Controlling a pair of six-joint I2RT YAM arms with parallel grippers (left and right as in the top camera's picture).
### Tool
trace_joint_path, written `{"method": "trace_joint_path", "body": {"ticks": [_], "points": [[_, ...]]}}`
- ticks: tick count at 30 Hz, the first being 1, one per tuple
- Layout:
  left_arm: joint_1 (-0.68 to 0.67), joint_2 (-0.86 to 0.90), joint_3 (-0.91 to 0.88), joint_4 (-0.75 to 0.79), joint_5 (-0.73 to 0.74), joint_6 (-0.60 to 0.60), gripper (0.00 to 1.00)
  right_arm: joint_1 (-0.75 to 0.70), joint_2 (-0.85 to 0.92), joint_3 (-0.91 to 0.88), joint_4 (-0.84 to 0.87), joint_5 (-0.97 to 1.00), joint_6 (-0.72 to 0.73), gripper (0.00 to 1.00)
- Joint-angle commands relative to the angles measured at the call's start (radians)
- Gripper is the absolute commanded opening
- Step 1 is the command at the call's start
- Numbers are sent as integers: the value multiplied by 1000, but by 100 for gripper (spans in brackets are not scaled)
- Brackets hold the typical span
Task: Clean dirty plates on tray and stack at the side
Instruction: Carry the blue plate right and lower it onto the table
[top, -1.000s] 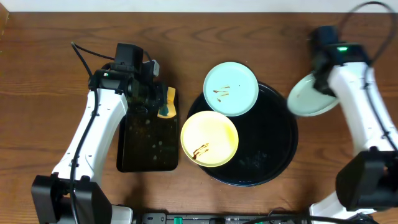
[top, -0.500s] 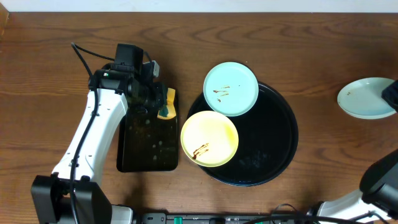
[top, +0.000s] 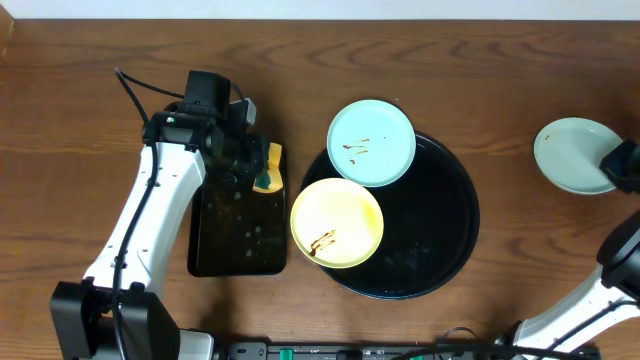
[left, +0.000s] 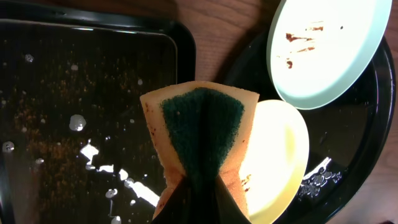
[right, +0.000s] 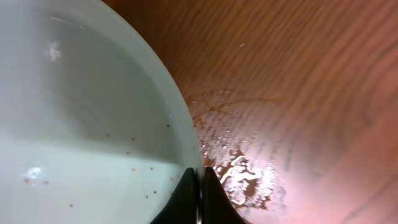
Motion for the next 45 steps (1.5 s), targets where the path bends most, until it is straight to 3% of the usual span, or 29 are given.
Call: {"method": "trace_joint_path", "body": {"ticks": [1,2,3,4,5,9,14,20,26,32,40,43,45], "points": [[-1,6,-3,-4,16,10,7,-2,23,14,-3,-26,-7,4],[-1,6,-3,-4,16,10,7,-2,22,14,-3,-36,-7,20],[-1,6,-3,-4,16,10,7,-3,19,14,-3,-44,-7,29],[-1,6,-3,-4,17,10,7,-3,17,14,-4,-50,-8,55],[-1,6,-3,-4,17,10,7,-3,14,14,-7,-52,-8,56],[-1,6,-3,-4,17,10,7,-2,4,15,-27,-58,-6,40],[12,6,-3,-4,-3,18,7,12,-57,26,-60,-132,5,50],[69,6,-3,-50,-78,18,7,98,-262,40,-78,-143,19,59],[119,6,-8,-98,-175,5,8,278,-473,50,-168,-163,23,63],[135,6,-33,-124,-230,6,8,509,-502,24,-318,-287,65,65],[137,6,-48,-138,-284,5,7,737,-500,-293,-173,-449,161,73],[145,6,-48,-138,-284,5,7,782,-500,-408,-108,-496,180,66],[153,6,-48,-138,-284,5,8,812,-500,-469,-58,-540,193,67]]}}
